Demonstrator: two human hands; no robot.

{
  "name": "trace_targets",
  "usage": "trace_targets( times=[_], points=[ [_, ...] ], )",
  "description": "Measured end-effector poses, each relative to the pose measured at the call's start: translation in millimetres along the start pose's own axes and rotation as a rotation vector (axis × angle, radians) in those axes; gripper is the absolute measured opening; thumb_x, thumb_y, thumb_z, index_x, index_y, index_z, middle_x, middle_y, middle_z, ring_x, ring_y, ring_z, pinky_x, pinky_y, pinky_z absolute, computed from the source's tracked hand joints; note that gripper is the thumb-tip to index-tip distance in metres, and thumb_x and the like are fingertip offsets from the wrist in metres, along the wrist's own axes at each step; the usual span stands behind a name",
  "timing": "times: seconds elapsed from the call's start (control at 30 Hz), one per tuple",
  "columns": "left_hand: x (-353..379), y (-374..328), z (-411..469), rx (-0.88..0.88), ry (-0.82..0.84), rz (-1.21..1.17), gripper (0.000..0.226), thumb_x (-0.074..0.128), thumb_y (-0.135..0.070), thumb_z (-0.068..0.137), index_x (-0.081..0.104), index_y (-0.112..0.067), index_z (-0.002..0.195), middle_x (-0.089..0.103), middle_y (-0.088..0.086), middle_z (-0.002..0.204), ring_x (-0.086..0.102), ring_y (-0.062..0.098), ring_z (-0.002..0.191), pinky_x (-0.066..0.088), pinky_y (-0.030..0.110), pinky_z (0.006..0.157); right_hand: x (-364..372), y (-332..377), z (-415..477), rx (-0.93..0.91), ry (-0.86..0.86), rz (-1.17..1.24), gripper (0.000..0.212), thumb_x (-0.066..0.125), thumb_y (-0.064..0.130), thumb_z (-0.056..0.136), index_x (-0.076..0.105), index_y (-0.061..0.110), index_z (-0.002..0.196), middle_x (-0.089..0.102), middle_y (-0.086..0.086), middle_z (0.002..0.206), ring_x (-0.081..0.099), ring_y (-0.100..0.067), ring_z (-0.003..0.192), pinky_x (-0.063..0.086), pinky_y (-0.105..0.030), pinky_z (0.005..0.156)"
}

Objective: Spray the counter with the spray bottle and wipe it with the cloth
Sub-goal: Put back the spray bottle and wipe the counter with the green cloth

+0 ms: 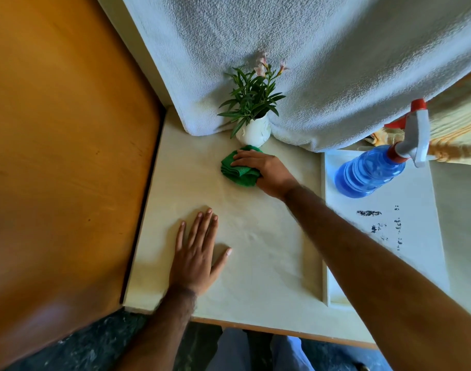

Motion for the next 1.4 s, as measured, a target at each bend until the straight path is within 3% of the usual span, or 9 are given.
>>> trace_targets(
  times=[0.2,0.47,0.53,0.63,0.77,1.0,1.13,1.23,1.4],
  points=[
    [-0.7,0.3,0.3,0.001,-0.013,-0.014,0.085,0.037,-0.066,0.102,0.023,-0.012,0.166,0.023,0.011,0.175,0.022,0.029,0.162,0.029,0.064,0.125,14.9,4.8,-10.6,0.129,-0.185,0.08,0.06,0.052,-0.007,0.071,0.07,0.008,0.127,0.061,-0.014,0.14,0.05,-0.028,0.138,0.015,-0.013,0.12],
    [-0.5,-0.9,-0.2,-0.004,0.002,-0.01,0.086,0.031,-0.067,0.102,0.023,-0.012,0.166,0.023,0.011,0.175,0.024,0.029,0.161,0.029,0.063,0.126,9.3,19.7,-29.0,0.202,-0.4,0.034,0.057,0.048,-0.004,0.072,0.071,0.004,0.123,0.064,-0.016,0.135,0.052,-0.035,0.135,0.01,-0.008,0.118],
    [0.4,-0.9,-0.2,-0.006,0.004,-0.007,0.087,0.034,-0.067,0.101,0.022,-0.012,0.166,0.021,0.01,0.176,0.022,0.029,0.162,0.028,0.063,0.126,3.1,16.1,-27.4,0.193,-0.387,-0.011,0.053,0.047,-0.001,0.077,0.072,0.005,0.123,0.065,-0.016,0.133,0.052,-0.035,0.135,0.013,-0.013,0.121],
    [1.0,-0.2,-0.8,-0.008,0.001,-0.003,0.088,0.04,-0.066,0.099,0.021,-0.012,0.167,0.019,0.01,0.176,0.02,0.029,0.162,0.028,0.063,0.126,-2.0,14.6,-20.9,0.096,-0.282,-0.123,0.05,0.04,0.019,0.086,0.073,0.003,0.12,0.068,-0.017,0.128,0.056,-0.034,0.131,0.029,-0.038,0.12],
    [-0.4,-1.2,0.7,-0.002,-0.016,-0.007,0.087,0.039,-0.065,0.1,0.021,-0.012,0.167,0.021,0.01,0.176,0.021,0.029,0.162,0.029,0.063,0.126,0.0,12.1,-20.8,-0.023,-0.156,-0.326,0.051,0.036,0.012,0.086,0.073,0.0,0.119,0.069,-0.022,0.124,0.061,-0.041,0.124,0.043,-0.052,0.111],
    [0.0,-1.0,-1.4,-0.001,-0.024,-0.008,0.085,0.033,-0.066,0.102,0.02,-0.013,0.167,0.022,0.011,0.175,0.023,0.03,0.161,0.028,0.062,0.126,0.3,19.5,-13.4,-0.11,-0.083,-0.376,0.058,0.037,-0.001,0.073,0.073,-0.001,0.119,0.068,-0.024,0.125,0.062,-0.043,0.123,0.043,-0.052,0.112],
    [0.9,0.8,-0.7,-0.001,-0.022,-0.006,0.086,0.034,-0.066,0.101,0.02,-0.013,0.167,0.021,0.011,0.176,0.022,0.03,0.162,0.026,0.062,0.127,14.0,39.5,-16.5,-0.264,-0.004,-0.388,0.046,0.03,0.01,0.104,0.073,-0.003,0.118,0.067,-0.027,0.125,0.062,-0.046,0.12,0.048,-0.054,0.106],
    [1.7,1.5,-0.8,0.0,-0.029,-0.016,0.087,0.037,-0.066,0.1,0.021,-0.013,0.167,0.022,0.011,0.175,0.022,0.03,0.162,0.025,0.061,0.128,21.2,52.5,-30.8,-0.309,0.03,-0.397,0.065,0.013,0.026,0.112,0.072,-0.001,0.121,0.067,-0.025,0.128,0.06,-0.045,0.123,0.045,-0.052,0.109],
    [0.2,1.2,-0.7,0.013,-0.031,-0.032,0.086,0.04,-0.063,0.099,0.024,-0.012,0.166,0.025,0.012,0.174,0.026,0.03,0.16,0.027,0.061,0.127,-2.7,34.3,-85.0,-0.169,-0.114,-0.412,0.046,0.041,-0.004,0.093,0.066,0.004,0.131,0.061,-0.023,0.138,0.053,-0.042,0.134,0.039,-0.057,0.115]
  ],
)
Point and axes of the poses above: each hand's wrist, its own z-axis towards the middle knuckle, its own x-axis out of the palm, y = z × x, the point moved 5 cm from there along z, towards the middle knuckle
